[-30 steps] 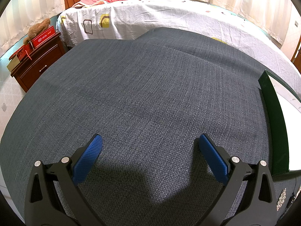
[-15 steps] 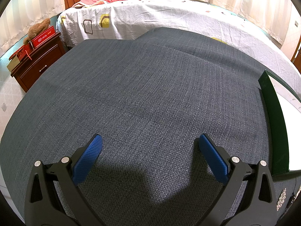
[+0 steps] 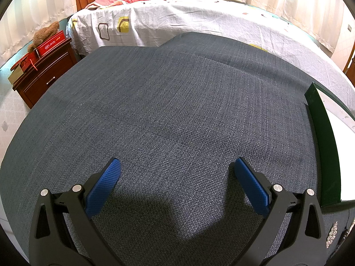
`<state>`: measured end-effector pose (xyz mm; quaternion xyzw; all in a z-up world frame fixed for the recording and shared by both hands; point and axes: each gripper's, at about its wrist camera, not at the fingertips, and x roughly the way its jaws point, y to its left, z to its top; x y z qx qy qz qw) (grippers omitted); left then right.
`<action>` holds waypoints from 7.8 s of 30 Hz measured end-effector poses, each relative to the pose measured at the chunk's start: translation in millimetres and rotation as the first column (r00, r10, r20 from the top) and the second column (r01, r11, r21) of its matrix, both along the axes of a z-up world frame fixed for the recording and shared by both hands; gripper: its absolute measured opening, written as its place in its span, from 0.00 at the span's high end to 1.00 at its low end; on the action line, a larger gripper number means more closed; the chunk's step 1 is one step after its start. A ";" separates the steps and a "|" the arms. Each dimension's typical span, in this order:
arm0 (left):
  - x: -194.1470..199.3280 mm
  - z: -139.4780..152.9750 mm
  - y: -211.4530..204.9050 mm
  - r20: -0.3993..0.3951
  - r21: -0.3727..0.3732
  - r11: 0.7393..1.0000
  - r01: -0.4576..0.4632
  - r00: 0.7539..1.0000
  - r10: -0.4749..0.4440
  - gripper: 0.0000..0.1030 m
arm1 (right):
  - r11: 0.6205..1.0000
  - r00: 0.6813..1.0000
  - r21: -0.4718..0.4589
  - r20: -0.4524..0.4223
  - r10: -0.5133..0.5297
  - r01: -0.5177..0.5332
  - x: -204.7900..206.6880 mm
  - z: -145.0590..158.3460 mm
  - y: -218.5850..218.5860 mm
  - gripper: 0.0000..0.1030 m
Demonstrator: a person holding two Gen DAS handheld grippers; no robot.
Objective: Organize jewelry
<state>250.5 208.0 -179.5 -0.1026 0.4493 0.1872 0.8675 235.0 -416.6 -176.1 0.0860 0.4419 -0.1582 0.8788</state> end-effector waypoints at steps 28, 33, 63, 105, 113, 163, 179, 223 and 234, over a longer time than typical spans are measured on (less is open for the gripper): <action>0.1 -0.9 0.9 0.000 0.000 1.000 0.000 1.000 0.000 0.03 | 1.000 1.000 0.001 0.000 0.000 0.000 0.6 0.4 0.1 0.06; 0.0 -0.6 0.2 0.000 0.000 1.000 -0.001 1.000 0.001 0.03 | 1.000 1.000 0.001 0.000 0.000 0.000 0.7 0.5 0.1 0.06; -1.8 -1.5 0.4 -0.002 -0.001 1.000 -0.019 1.000 0.019 0.03 | 1.000 1.000 0.003 -0.001 -0.015 0.015 3.7 -0.5 2.0 0.06; -247.0 172.8 -211.2 0.356 0.133 0.941 0.312 0.871 -0.339 0.03 | 0.942 0.878 -0.151 0.344 0.334 -0.299 -213.2 148.6 174.9 0.06; -257.3 177.7 -218.9 0.376 0.150 0.932 0.332 0.852 -0.364 0.03 | 0.940 0.870 -0.156 0.358 0.339 -0.302 -224.7 150.4 176.0 0.06; -277.0 194.2 -209.2 0.381 0.150 0.932 0.330 0.850 -0.363 0.03 | 0.932 0.838 -0.188 0.407 0.362 -0.311 -235.8 177.5 180.1 0.06; -277.1 190.8 -210.1 0.376 0.142 0.932 0.332 0.853 -0.361 0.03 | 0.931 0.838 -0.187 0.407 0.364 -0.314 -235.5 176.9 180.1 0.06; -277.2 184.5 -211.4 0.361 0.140 0.932 0.334 0.859 -0.362 0.03 | 0.930 0.842 -0.183 0.397 0.365 -0.318 -234.6 172.8 183.9 0.06; -279.1 187.4 -212.4 0.382 0.146 0.937 0.316 0.856 -0.348 0.03 | 0.930 0.843 -0.182 0.394 0.367 -0.320 -234.9 172.8 183.2 0.06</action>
